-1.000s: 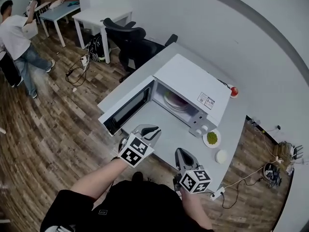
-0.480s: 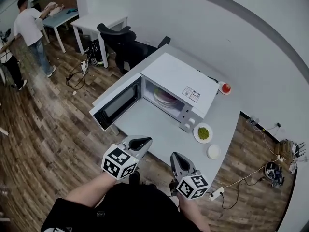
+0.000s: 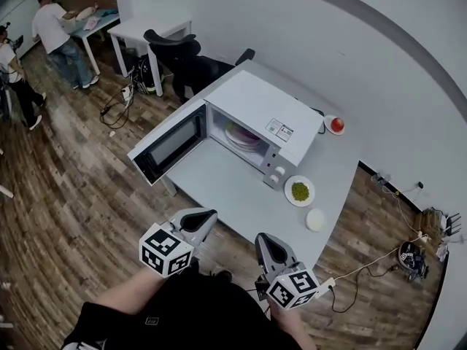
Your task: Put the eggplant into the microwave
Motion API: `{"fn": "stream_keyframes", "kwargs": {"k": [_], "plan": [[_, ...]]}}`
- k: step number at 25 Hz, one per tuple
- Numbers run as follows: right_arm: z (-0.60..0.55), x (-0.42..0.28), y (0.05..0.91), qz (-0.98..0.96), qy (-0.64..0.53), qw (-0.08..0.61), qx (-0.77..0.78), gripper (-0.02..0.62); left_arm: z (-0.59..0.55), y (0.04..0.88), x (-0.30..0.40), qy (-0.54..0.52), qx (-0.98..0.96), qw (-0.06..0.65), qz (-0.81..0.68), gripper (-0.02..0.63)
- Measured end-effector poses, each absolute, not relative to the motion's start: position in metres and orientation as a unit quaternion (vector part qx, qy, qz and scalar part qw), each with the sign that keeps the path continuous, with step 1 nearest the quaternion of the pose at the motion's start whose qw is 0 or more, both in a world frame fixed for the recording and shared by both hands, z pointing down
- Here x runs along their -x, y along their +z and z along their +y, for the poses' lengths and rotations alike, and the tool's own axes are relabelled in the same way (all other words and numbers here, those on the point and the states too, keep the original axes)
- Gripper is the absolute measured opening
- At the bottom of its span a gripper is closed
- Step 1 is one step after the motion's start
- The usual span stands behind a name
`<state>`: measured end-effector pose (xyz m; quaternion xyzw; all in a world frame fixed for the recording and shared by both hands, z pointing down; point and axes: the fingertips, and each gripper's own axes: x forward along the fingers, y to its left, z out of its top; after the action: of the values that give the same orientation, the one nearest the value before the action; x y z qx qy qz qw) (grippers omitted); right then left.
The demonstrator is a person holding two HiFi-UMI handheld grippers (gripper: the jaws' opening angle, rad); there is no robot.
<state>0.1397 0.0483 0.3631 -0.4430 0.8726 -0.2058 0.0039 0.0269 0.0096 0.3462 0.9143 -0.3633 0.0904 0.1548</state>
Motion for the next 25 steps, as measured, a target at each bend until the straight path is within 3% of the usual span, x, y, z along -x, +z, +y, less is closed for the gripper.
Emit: {"fn": "stream_keyframes", "kwargs": {"k": [10,15,25], "plan": [[0.048,-0.133,0.351,0.873,-0.183,0.006,0.452,0.014,0.016,0.329,-0.009,0.087,-0.917,0.124,-0.369,0.008],[0.04,-0.125,0.345,0.873,-0.181,0.01,0.453,0.014,0.009,0.325,-0.001,0.069,-0.914,0.166,-0.364,0.008],[0.031,-0.11,0.331,0.878,-0.163,-0.002,0.451,0.014,0.006,0.322,0.011,0.069,-0.912,0.153,-0.374,0.008]]}}
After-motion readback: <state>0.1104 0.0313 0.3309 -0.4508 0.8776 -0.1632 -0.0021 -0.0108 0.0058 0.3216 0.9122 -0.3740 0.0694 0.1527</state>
